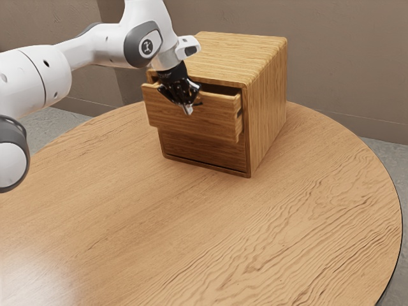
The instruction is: Push the drawer handle with one arm to close the drawer
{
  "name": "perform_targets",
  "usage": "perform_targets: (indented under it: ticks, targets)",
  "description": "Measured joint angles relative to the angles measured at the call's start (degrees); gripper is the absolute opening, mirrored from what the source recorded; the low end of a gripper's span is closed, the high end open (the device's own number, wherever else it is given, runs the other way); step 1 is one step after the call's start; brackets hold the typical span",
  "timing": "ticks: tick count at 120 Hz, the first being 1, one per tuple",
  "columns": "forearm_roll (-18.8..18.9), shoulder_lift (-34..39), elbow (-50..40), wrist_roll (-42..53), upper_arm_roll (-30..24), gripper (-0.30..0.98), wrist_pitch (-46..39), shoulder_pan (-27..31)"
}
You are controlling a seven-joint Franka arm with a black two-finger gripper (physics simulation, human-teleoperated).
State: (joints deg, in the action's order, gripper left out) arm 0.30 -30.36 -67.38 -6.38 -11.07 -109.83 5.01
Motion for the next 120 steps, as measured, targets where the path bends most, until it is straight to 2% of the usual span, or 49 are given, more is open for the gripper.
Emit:
perform_targets:
  ticks: [120]
  targets:
    - [0.01,-1.99,0.99,1.00,1.94,-0.09,-6.29,-0.66]
